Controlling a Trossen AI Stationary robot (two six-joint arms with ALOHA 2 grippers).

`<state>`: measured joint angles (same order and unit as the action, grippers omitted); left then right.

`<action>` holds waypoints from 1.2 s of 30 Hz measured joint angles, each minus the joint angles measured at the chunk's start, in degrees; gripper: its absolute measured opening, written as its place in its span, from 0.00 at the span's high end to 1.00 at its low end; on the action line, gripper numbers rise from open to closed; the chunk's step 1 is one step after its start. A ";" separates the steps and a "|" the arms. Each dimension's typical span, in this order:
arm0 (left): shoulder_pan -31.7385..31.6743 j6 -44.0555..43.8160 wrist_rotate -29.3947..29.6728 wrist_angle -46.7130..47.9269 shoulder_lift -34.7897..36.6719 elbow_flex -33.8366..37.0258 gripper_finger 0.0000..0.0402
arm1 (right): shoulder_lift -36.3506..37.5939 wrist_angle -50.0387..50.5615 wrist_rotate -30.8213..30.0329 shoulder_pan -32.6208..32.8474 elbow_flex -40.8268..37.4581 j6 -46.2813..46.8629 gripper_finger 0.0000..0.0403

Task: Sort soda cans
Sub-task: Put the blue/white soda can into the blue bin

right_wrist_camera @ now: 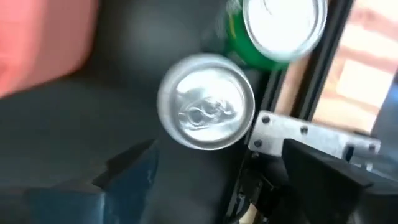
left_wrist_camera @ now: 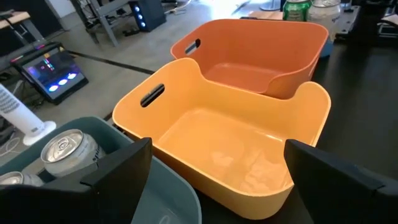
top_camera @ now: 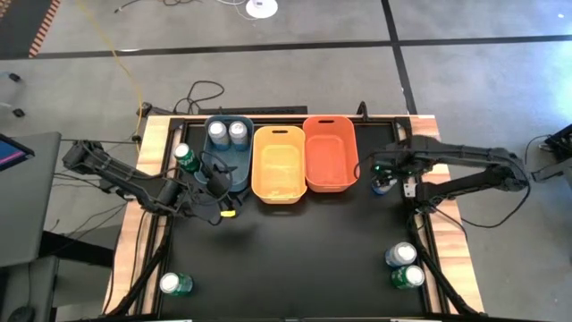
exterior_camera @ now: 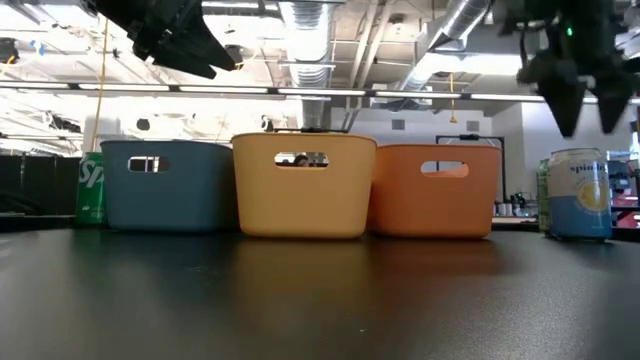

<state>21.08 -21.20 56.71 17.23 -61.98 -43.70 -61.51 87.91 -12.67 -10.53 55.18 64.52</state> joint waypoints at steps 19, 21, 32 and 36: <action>0.00 -0.52 -0.11 -0.11 0.00 0.00 0.10 | 0.27 -18.76 2.04 -9.32 -9.95 -8.43 0.03; 0.00 -0.52 -0.11 -0.10 0.00 0.00 0.10 | 0.22 -19.61 2.01 -9.50 -9.95 -8.53 0.07; 0.17 -2.43 1.82 0.00 0.00 0.00 0.10 | 0.36 -17.04 3.40 -1.82 -8.68 -7.42 0.33; 0.95 -2.58 0.83 -0.06 0.00 0.00 0.10 | 0.43 -13.36 4.57 5.31 -4.31 -3.61 0.33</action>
<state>22.03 -23.78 57.54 17.17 -61.98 -43.70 -61.08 74.55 -8.11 -5.22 50.86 60.90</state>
